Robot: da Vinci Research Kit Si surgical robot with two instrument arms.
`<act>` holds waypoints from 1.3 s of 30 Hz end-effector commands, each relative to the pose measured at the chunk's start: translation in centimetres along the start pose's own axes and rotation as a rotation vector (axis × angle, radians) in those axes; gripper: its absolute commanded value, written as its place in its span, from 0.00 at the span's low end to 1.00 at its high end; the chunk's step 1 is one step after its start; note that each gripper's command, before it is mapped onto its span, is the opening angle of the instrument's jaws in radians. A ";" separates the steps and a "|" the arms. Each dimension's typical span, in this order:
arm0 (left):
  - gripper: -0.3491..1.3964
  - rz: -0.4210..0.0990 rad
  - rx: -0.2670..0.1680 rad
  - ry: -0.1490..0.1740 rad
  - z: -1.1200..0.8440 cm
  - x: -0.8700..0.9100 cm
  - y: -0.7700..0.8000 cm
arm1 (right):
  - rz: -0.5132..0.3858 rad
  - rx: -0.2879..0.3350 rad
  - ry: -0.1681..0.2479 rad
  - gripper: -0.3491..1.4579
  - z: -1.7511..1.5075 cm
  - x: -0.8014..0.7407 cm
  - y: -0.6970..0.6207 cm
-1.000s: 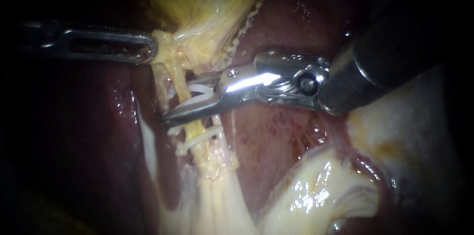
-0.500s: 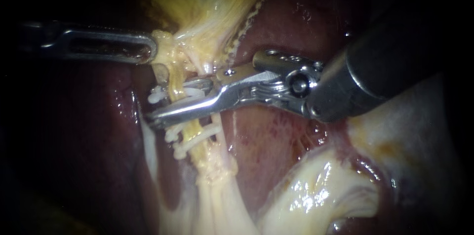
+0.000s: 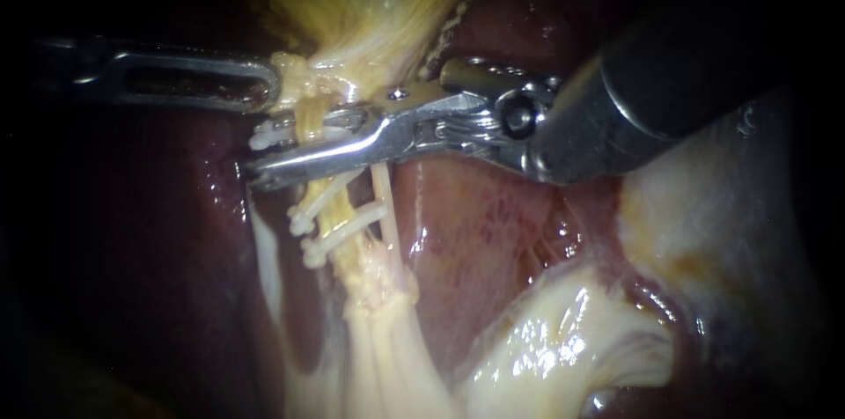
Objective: Clipping third clip left tube
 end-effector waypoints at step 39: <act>0.00 0.001 0.001 0.000 0.00 0.01 0.03 | 0.090 0.020 0.055 0.00 -0.02 0.05 -0.12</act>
